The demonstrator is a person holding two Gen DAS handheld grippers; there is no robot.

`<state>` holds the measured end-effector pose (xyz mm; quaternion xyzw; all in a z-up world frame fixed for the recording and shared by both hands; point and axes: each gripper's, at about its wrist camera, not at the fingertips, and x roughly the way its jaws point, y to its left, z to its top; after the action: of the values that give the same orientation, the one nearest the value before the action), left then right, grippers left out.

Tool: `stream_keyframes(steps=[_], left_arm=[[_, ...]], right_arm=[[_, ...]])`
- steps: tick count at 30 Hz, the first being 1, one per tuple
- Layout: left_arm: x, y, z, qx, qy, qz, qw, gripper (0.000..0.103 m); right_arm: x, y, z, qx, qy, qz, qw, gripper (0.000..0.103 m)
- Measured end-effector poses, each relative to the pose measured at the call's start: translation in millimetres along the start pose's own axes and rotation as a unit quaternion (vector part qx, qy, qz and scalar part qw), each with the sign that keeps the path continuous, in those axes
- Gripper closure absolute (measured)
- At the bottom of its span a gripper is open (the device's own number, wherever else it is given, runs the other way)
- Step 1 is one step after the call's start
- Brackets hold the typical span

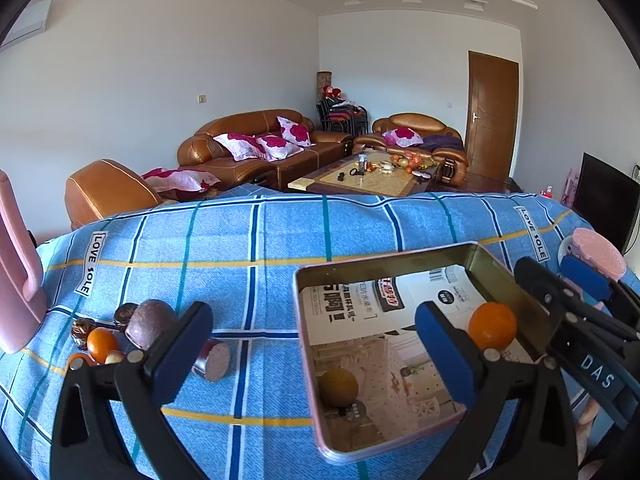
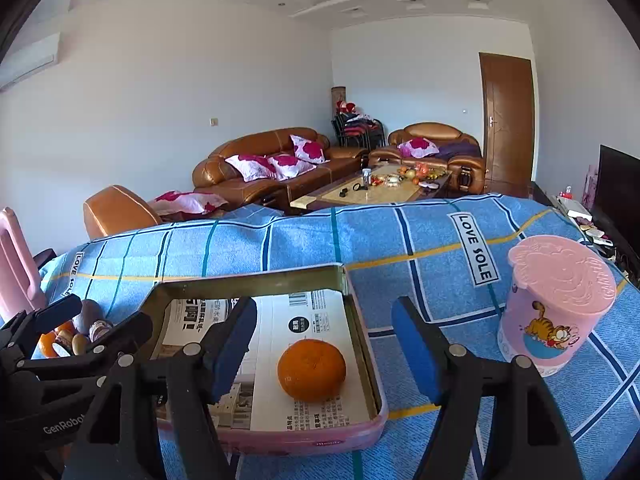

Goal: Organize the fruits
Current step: 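Withdraw both grippers from the tin back toward the fruit pile, then close the right gripper around the brown cylindrical jar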

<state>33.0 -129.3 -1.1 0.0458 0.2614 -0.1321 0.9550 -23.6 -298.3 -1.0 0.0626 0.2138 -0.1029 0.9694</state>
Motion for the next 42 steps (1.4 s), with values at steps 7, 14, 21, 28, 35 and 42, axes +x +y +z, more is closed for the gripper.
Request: stream_keyframes(steps=[7, 14, 21, 28, 35, 42], left_arm=[[-2.6, 21.1, -8.4, 0.003, 0.002, 0.026, 0.9997, 0.000], [-5.2, 47.6, -13.7, -0.010, 0.006, 0.045, 0.9989, 0.000], [-5.6, 62.9, -17.3, -0.009, 0.012, 0.057, 0.9983, 0.000], [-8.3, 75.4, -20.4, -0.006, 0.013, 0.067, 0.9976, 0.000], [-7.9, 100.2, -22.1, -0.018, 0.022, 0.073, 0.9969, 0.000], [-8.2, 132.7, -26.9, -0.025, 0.034, 0.086, 0.9954, 0.000]], right_arm=[[-8.0, 4.5, 1.3, -0.011, -0.023, -0.028, 0.999, 0.031], [-11.7, 3.9, 0.5, 0.000, -0.025, -0.050, 0.998, 0.031], [-15.1, 9.9, -4.7, 0.015, -0.017, -0.058, 0.998, 0.031], [-16.1, 29.5, -11.4, 0.017, -0.001, -0.047, 0.999, 0.031], [-18.1, 65.1, -16.6, 0.001, 0.007, -0.025, 1.000, 0.031], [-16.3, 106.4, -21.9, -0.018, 0.017, 0.001, 1.000, 0.031]])
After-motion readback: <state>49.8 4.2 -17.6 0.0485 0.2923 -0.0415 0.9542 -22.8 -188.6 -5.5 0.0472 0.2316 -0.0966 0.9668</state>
